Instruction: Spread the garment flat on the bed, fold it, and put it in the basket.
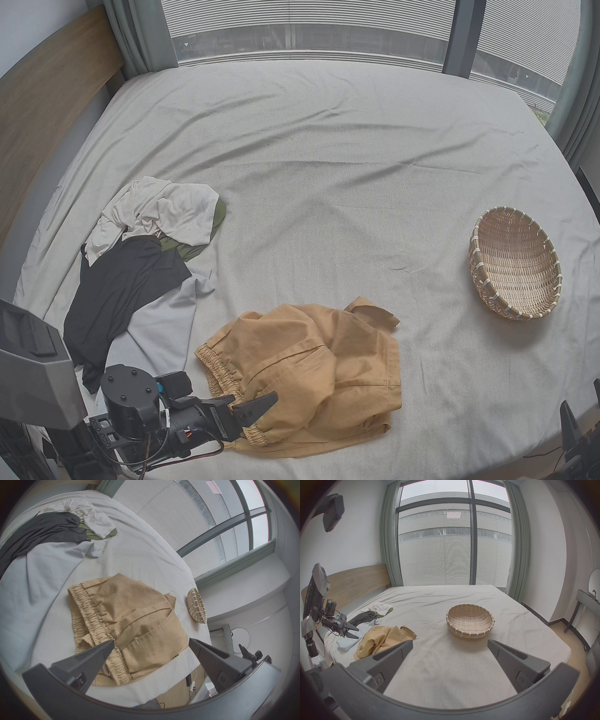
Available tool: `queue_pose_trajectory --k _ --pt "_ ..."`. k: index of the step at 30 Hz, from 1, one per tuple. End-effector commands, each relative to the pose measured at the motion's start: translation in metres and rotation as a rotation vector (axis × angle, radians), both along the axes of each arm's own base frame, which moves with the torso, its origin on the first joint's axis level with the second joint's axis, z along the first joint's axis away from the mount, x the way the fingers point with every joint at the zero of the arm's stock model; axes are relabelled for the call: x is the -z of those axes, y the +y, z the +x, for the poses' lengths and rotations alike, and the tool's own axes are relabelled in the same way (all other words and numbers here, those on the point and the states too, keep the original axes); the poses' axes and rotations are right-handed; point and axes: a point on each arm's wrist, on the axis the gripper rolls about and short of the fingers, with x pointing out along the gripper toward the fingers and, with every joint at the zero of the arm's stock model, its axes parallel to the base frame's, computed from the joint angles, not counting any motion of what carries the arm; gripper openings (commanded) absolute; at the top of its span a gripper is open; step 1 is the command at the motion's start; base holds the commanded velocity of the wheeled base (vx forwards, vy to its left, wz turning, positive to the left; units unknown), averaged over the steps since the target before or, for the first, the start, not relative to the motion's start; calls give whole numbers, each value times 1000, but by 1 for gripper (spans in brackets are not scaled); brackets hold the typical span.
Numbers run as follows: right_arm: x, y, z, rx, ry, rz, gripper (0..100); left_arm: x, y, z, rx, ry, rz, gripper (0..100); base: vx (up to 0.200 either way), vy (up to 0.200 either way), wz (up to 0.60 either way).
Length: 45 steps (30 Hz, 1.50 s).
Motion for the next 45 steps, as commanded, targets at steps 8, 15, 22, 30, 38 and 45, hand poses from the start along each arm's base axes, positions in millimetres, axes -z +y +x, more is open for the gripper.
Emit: queue_pose_trajectory --k 8,15,22,30,38,45 --pt "5 0 0 0 3 0 100 24 2 0 -30 117 49 100 0 0 0" --pt "5 0 0 0 3 0 100 31 2 0 -28 153 76 100 0 0 0" --pt "5 0 0 0 3 0 100 30 1 0 -27 143 68 100 0 0 0" --pt "5 0 0 0 1 0 100 29 -2 2 -13 133 52 100 0 0 0" --pt "5 0 0 0 1 0 100 24 -12 5 -2 114 5 100 0 0 0" --pt "5 0 0 0 3 0 100 21 -18 11 -6 93 -26 100 0 0 0"
